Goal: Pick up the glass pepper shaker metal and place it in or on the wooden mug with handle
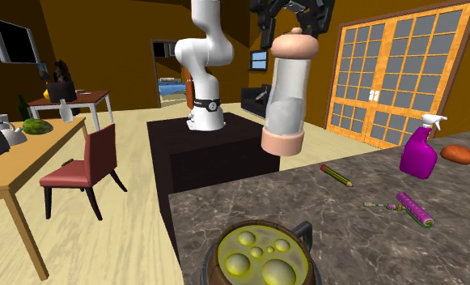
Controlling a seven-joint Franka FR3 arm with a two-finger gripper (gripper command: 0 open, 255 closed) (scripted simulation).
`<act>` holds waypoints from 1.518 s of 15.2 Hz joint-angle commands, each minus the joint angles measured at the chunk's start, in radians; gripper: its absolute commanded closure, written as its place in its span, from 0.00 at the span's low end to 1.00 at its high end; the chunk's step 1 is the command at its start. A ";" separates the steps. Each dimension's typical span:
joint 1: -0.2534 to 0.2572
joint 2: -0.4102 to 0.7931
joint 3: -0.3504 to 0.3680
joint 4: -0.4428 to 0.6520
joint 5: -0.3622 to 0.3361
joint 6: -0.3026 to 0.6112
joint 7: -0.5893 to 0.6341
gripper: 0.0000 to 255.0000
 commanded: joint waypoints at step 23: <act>-0.053 0.279 -0.029 0.249 0.008 0.046 -0.080 1.00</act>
